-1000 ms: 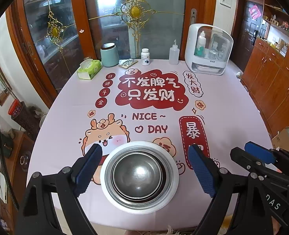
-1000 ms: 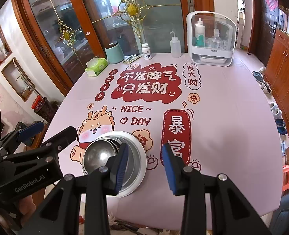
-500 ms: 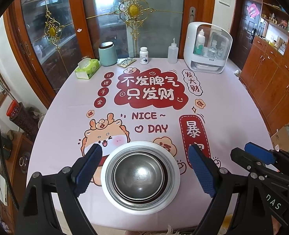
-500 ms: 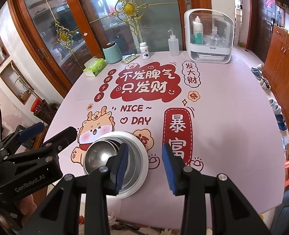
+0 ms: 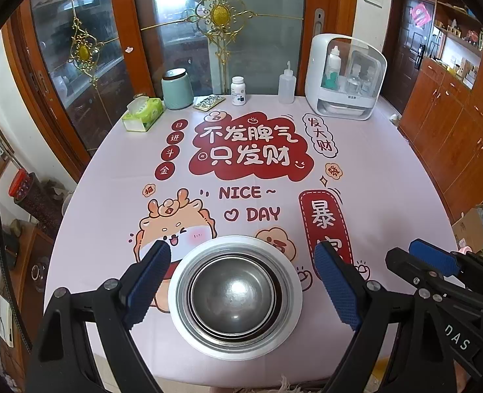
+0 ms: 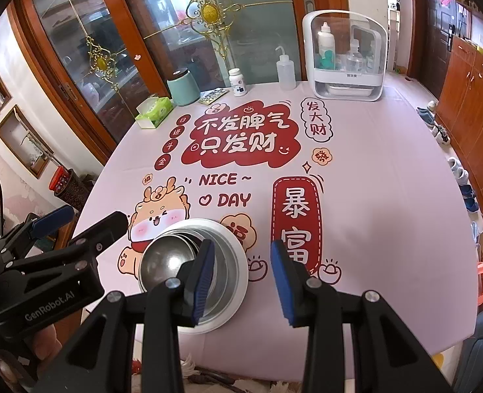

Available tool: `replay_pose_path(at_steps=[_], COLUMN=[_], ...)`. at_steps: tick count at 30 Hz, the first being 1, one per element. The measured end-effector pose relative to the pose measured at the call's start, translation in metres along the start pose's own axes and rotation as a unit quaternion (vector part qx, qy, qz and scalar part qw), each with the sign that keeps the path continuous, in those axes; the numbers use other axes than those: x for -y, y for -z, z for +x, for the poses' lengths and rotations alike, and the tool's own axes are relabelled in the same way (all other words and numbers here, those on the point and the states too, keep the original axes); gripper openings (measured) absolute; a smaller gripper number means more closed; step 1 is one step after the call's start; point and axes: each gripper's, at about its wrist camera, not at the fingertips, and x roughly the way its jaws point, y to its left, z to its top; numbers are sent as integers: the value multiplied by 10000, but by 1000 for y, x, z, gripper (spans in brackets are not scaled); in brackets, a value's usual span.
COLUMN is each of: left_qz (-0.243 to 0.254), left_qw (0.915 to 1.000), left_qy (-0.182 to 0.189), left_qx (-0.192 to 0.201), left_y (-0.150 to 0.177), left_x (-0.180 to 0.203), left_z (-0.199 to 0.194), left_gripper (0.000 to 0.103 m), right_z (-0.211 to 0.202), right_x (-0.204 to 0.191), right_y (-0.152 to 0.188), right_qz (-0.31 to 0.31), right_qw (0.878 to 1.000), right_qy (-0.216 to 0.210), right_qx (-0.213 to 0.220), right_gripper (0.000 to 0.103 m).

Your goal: Organize plates and bowls

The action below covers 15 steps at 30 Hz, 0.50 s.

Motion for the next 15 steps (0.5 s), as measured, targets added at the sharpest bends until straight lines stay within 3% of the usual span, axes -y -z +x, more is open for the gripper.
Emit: replay_pose_path(at_steps=[15], left_qz=[44], left_qw=[10000], left_qy=[36], left_qx=[-52], left_y=[3], left_x=[-6], left_z=[3], left_gripper=[88], right_z=[3], right_x=[-1], right_y=[6], right_qz=[72], right_qw=[10000], right_qy=[-6], right_qx=[-47], right_gripper=[36])
